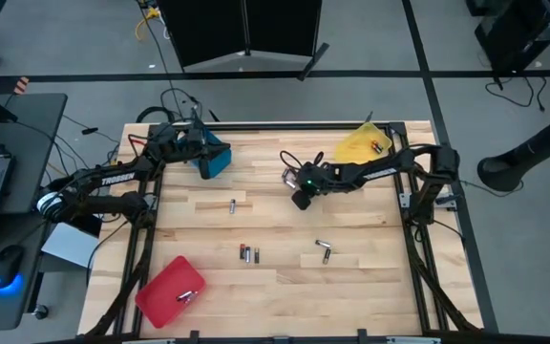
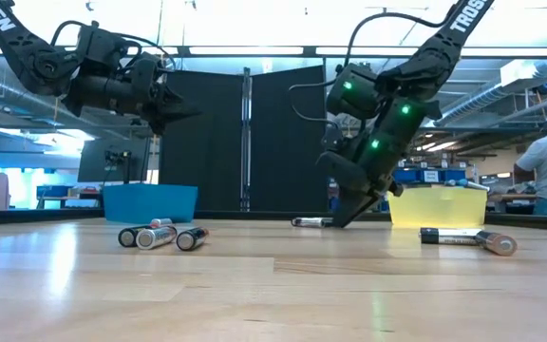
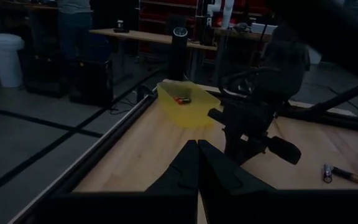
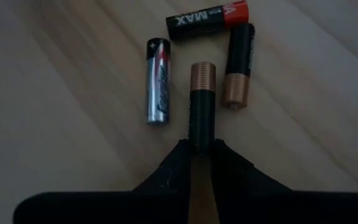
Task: Sort batteries
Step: Put the black brown battery into the blue bin
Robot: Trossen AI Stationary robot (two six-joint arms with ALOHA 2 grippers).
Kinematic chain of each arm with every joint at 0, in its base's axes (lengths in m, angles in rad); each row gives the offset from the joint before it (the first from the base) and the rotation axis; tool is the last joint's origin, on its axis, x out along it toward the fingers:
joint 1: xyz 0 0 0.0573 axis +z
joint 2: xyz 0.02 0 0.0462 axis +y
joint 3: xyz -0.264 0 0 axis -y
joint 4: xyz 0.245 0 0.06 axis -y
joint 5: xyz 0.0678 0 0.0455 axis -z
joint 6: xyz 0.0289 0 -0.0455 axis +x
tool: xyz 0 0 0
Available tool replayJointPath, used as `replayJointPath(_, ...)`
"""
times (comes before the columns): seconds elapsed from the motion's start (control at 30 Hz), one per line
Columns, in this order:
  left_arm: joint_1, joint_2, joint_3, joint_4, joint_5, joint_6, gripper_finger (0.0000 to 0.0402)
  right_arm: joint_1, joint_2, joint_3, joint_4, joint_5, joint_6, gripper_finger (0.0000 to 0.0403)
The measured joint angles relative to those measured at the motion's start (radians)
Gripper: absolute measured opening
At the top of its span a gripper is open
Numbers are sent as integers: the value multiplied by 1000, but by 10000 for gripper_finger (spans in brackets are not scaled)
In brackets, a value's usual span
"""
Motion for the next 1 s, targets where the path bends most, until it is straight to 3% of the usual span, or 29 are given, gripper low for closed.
replayJointPath(0.27, -61, 41, 0, 30, 5, -60, 8, 26, -57, -1, 93, 13, -7, 52)
replayJointPath(0.6, -198, 276, 0, 444, -11, -95, 16, 76, -56, 0, 521, -11, -152, 52)
replayJointPath(0.77, -217, 337, 0, 659, -6, -168, 52, 76, -56, 1, 705, -48, -236, 52)
replayJointPath(1.0, -218, 344, 1, 688, 42, -246, 131, 76, -57, 1, 848, -63, -329, 52)
